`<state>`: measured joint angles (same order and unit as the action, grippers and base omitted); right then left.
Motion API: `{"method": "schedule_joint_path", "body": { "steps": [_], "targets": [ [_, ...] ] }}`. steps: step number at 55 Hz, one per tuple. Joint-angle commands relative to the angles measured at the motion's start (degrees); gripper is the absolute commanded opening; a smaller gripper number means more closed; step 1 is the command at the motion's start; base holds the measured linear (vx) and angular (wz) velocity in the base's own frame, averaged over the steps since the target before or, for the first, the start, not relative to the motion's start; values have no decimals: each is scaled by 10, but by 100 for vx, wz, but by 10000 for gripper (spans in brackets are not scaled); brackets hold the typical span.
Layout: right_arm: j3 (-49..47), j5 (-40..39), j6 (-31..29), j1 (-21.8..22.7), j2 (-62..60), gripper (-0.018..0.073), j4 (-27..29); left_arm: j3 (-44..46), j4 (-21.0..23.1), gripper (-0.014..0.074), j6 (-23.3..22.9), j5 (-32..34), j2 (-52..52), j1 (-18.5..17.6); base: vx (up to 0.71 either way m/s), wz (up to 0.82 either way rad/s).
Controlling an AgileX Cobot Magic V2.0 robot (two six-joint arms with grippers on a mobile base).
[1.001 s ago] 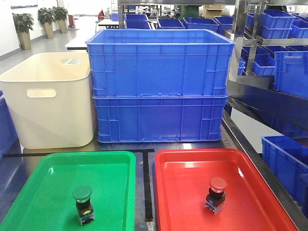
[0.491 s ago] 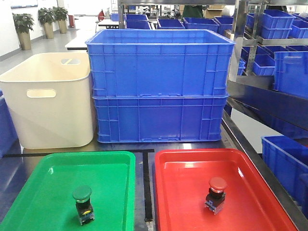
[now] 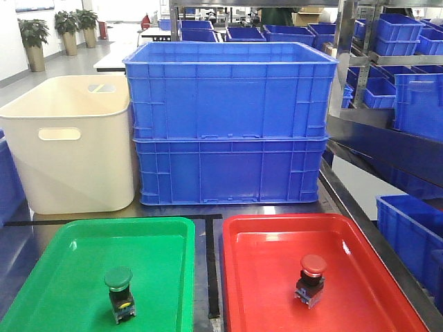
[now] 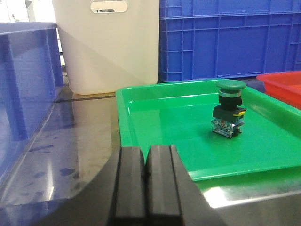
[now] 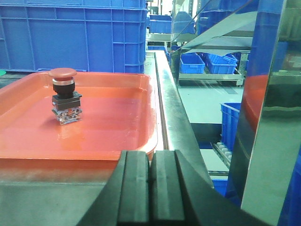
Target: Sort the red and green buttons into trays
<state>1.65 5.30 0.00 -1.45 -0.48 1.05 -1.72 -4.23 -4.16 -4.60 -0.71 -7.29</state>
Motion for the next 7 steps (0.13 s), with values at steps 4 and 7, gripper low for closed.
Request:
{"method": "schedule_joint_path", "body": {
  "steps": [4,7],
  "targets": [
    [4,-46,-6,4,-8,-13,-4,-3,0,-6,-5,46,-8,1,0,0],
    [4,-46,-6,4,-8,-13,-4,-3,0,-6,-5,46,-8,1,0,0]
  ]
}}
